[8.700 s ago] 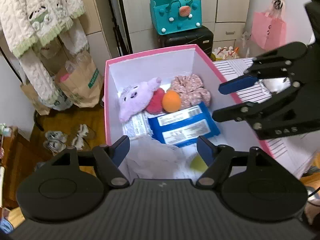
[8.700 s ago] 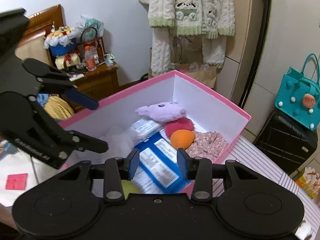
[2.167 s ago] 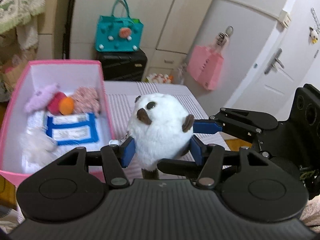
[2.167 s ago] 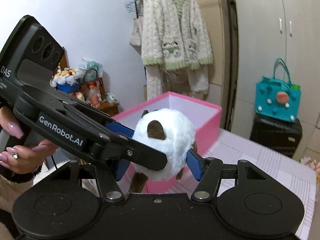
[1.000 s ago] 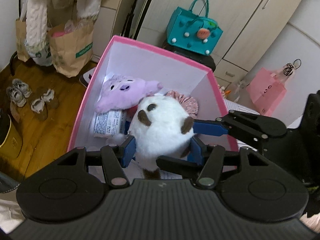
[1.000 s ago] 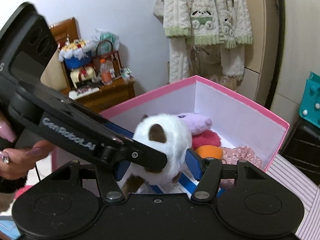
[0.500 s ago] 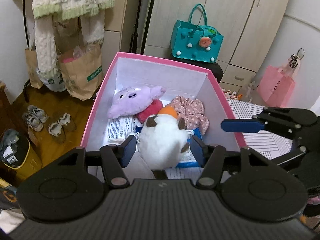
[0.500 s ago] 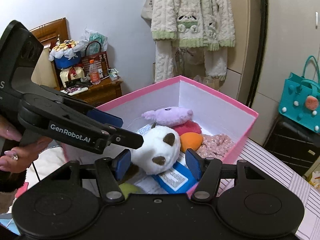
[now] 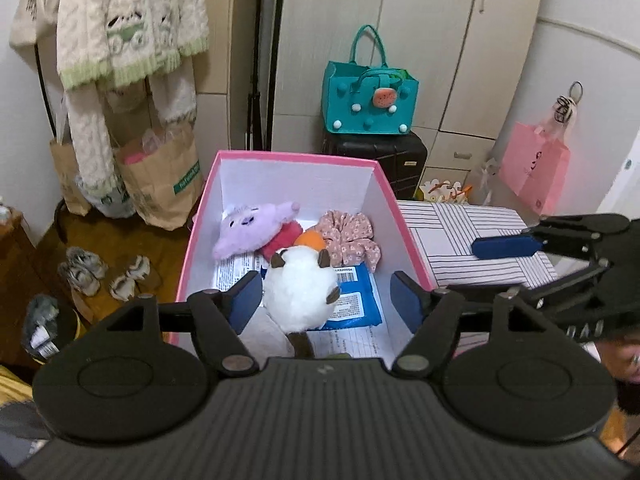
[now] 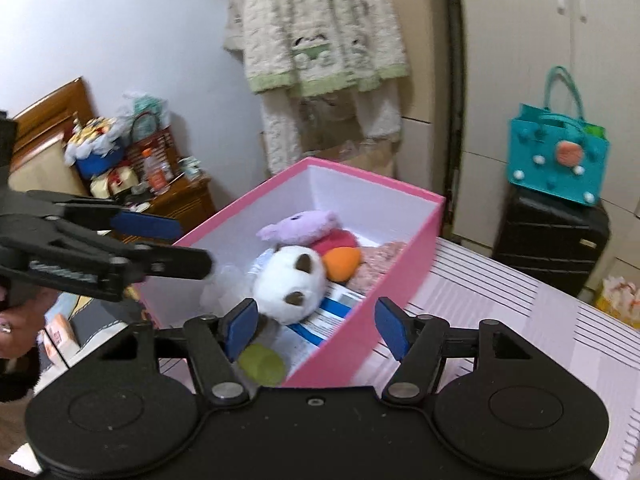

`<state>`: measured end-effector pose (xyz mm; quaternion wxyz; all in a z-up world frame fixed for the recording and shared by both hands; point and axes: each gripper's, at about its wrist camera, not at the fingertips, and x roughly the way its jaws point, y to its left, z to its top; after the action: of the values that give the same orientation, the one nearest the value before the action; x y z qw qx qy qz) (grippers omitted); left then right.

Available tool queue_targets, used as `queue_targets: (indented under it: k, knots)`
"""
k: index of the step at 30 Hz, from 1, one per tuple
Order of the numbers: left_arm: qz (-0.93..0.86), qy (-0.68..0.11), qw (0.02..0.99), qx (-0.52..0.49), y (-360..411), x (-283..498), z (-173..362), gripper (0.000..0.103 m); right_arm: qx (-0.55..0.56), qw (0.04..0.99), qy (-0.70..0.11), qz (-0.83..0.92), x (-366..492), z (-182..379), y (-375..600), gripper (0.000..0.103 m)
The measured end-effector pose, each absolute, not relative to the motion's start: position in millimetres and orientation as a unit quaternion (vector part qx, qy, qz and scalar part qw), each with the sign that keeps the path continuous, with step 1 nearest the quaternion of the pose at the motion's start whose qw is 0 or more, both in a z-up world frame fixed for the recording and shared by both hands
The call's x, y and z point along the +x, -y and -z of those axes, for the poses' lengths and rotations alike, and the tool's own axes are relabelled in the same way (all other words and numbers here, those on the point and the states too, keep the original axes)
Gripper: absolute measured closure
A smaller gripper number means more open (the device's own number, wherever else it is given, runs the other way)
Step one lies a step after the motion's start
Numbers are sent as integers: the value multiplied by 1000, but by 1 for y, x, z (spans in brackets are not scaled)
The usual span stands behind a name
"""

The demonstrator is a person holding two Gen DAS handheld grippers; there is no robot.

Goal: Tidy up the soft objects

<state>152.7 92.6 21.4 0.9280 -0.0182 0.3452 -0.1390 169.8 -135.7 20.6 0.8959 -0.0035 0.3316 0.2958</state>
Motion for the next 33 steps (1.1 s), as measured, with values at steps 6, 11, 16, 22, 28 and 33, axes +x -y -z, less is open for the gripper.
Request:
queue_targets:
  k: [6,11,16,22,28,33]
  knots:
    - [143,-349,926,8,-82,134,-39,20,-6,912,-305,-274,140,-39,159,24]
    - [163,-343,925,16,-71,115,-49,6,-21,921,-322,-218,123,-42,168,4]
    - [152,-355,922,23,-60,103,-54,0,-44,922,-361,-133,108,-44,175,4]
    - [109,-377,918,53,-43,95,-51,0,3,936,-336,-103,81,-42,198,4]
    - [90,-373,923,41,-29,77,-43,0,34,945,-313,-86,55,-33,201,4]
    - [110,-370,921,44,-20,65,-37,0,72,942,-319,-79,41,-24,208,4]
